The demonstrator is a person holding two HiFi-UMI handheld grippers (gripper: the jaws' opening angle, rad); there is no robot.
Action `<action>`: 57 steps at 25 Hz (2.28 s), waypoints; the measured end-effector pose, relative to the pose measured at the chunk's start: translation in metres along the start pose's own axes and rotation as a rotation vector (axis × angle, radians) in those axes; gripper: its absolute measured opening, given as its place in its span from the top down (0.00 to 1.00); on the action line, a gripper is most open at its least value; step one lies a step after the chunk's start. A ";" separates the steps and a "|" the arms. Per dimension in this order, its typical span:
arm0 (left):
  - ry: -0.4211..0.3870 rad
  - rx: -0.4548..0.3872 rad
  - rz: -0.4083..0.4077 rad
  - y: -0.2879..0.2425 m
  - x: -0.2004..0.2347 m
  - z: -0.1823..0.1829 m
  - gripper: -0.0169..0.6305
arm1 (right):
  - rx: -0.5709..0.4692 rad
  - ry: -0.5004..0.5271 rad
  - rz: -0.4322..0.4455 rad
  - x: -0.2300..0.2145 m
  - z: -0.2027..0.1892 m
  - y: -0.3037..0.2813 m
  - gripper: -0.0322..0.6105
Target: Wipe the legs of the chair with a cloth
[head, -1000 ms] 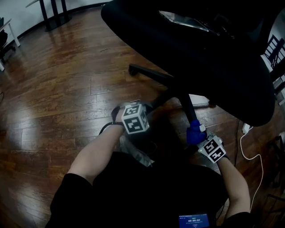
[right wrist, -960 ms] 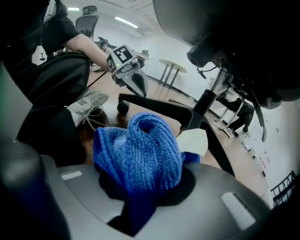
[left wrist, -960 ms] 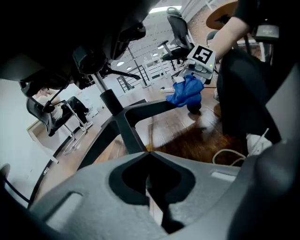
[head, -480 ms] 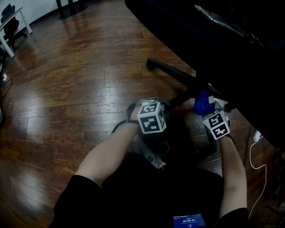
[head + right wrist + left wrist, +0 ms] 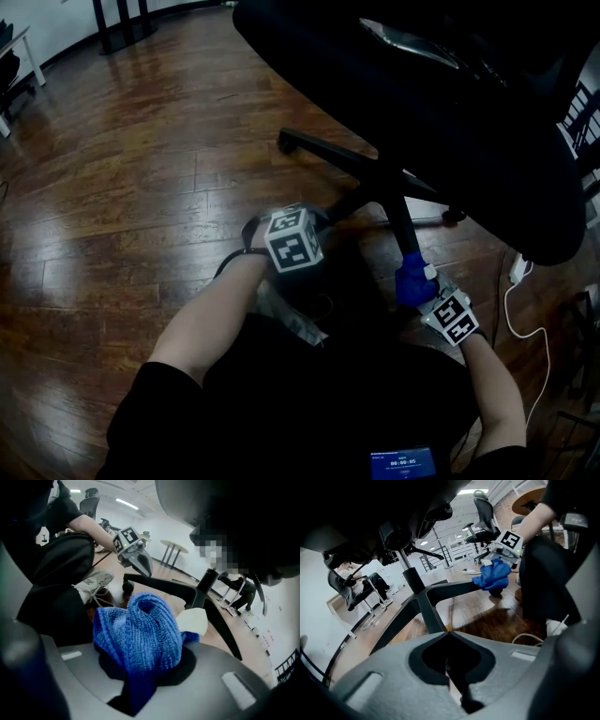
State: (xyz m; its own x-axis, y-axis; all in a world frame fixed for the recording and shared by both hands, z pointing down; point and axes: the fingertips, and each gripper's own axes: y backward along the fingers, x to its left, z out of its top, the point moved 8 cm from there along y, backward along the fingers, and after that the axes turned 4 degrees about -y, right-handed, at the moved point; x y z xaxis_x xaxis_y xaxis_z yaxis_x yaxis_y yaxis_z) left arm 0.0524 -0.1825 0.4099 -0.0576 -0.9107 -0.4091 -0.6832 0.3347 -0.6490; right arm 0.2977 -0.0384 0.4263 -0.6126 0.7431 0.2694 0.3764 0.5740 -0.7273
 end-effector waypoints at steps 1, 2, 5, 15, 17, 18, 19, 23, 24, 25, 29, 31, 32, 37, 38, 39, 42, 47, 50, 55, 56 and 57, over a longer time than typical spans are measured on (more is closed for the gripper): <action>0.002 0.004 0.001 0.000 0.000 0.000 0.97 | 0.010 -0.015 0.027 0.008 -0.010 0.007 0.83; 0.001 0.007 0.002 0.000 0.000 0.000 0.97 | 0.014 -0.032 0.050 0.013 -0.017 0.013 0.83; -0.004 0.012 0.000 0.002 -0.001 0.006 0.97 | 0.004 -0.069 0.075 0.014 -0.024 0.018 0.83; -0.027 0.021 -0.014 -0.002 0.001 0.007 0.97 | -0.059 -0.055 -0.062 -0.042 0.034 -0.024 0.83; -0.032 0.017 -0.010 -0.002 0.002 0.006 0.97 | -0.084 -0.035 -0.123 -0.064 0.058 -0.042 0.83; -0.032 0.016 -0.008 -0.002 0.003 0.005 0.97 | -0.102 -0.037 -0.148 -0.075 0.069 -0.050 0.83; -0.027 0.013 -0.008 -0.003 0.003 0.004 0.97 | -0.120 -0.043 -0.170 -0.085 0.080 -0.057 0.83; -0.020 0.008 -0.012 -0.003 0.002 0.004 0.97 | -0.125 -0.009 -0.230 -0.105 0.106 -0.076 0.83; -0.023 0.011 -0.010 -0.004 0.001 0.004 0.97 | -0.118 0.000 -0.233 -0.106 0.108 -0.078 0.83; -0.024 0.013 -0.006 -0.004 0.001 0.003 0.97 | -0.117 0.000 -0.230 -0.105 0.108 -0.079 0.83; -0.031 0.020 0.014 -0.004 0.002 0.001 0.97 | -0.124 -0.018 -0.202 -0.093 0.098 -0.070 0.83; -0.035 0.025 0.017 -0.005 0.001 0.001 0.97 | -0.114 -0.012 -0.185 -0.082 0.086 -0.062 0.83; -0.034 0.027 0.017 -0.005 0.001 0.001 0.97 | -0.111 -0.015 -0.167 -0.075 0.078 -0.057 0.83; -0.042 0.049 0.022 -0.005 -0.001 0.001 0.97 | -0.119 -0.094 -0.025 -0.036 0.028 -0.018 0.83; -0.042 0.049 0.021 -0.004 -0.001 0.003 0.97 | -0.107 -0.102 0.003 -0.027 0.017 -0.010 0.83; -0.040 0.048 0.019 -0.004 -0.001 0.004 0.97 | -0.089 -0.101 0.029 -0.017 0.007 -0.002 0.83; -0.034 0.045 0.020 -0.003 -0.001 0.008 0.97 | -0.020 -0.063 0.104 0.007 -0.018 0.015 0.83; -0.012 0.040 0.013 -0.002 0.000 0.009 0.97 | -0.022 -0.115 0.128 0.010 -0.024 0.020 0.83; 0.007 0.037 0.005 -0.001 0.001 0.009 0.97 | -0.035 -0.117 0.114 -0.006 -0.011 0.010 0.83; 0.004 0.037 -0.008 -0.001 0.002 0.011 0.97 | -0.102 -0.077 -0.019 -0.055 0.042 -0.028 0.83; -0.012 0.040 -0.008 -0.002 0.002 0.012 0.97 | -0.123 -0.070 -0.053 -0.067 0.055 -0.037 0.83; -0.023 0.042 -0.009 -0.002 0.001 0.012 0.97 | -0.148 -0.072 -0.087 -0.079 0.066 -0.046 0.83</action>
State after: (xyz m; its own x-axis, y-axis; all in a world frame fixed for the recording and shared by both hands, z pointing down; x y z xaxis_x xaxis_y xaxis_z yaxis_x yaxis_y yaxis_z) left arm 0.0627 -0.1815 0.4032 -0.0344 -0.9080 -0.4175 -0.6524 0.3369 -0.6789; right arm 0.2831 -0.1464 0.3961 -0.6935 0.6649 0.2774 0.4149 0.6834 -0.6007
